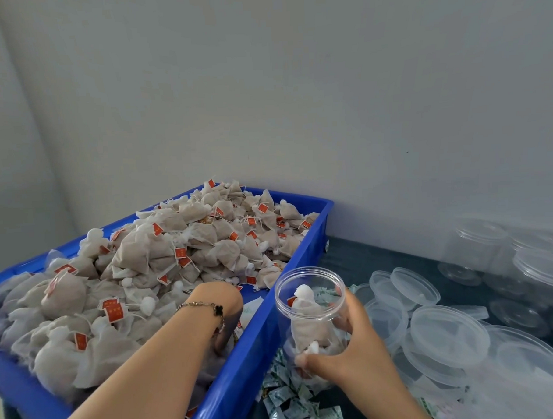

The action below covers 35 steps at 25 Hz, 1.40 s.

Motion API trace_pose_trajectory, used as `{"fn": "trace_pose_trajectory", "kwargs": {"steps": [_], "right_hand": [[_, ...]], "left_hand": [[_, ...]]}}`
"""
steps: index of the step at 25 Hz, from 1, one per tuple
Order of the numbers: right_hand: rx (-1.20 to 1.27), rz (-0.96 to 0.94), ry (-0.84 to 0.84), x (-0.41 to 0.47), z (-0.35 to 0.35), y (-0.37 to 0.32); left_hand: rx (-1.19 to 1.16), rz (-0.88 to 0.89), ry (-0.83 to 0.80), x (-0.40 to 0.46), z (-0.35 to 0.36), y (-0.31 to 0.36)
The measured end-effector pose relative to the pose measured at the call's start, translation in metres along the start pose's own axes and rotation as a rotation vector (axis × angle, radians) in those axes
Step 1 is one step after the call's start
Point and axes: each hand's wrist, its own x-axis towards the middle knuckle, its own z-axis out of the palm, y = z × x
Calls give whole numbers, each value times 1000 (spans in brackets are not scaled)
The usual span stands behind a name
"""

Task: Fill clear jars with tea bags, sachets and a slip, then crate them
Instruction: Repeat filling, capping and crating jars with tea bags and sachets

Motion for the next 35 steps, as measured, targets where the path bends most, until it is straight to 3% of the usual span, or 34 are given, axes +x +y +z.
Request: {"fn": "trace_pose_trajectory", "kwargs": {"steps": [4,9,14,17,19,21,23,25,27,31,35], "right_hand": [[-3,-8,4,0,0,-1],[-22,-9,20,1,-1,-1],[-43,-5,14,0,0,-1],[-42,-7,0,0,1,-1],[-38,-19,-1,1,-1,0],[-48,-31,8,3,-3,1],[-71,-28,32,3,-5,2],[-85,-15,69,4,-10,1],[-74,8,122,6,-20,-3],[-71,-39,312,10,-47,-11],[-121,-18,361,12,-58,-4]], "left_hand": [[-244,-16,-9,-9,-9,-12],[-637,-28,178,-21,-19,-28],[-1425,16,322,-34,-32,-27],[-1726,208,359,-49,-38,-8],[-1537,397,466,-58,-37,14],[-1112,542,699,-59,-32,33],[-876,576,924,-56,-27,42],[-866,505,1028,-52,-27,38],[-672,431,958,-49,-25,36],[153,434,752,-54,-15,75],[341,543,424,-46,6,102]]}}
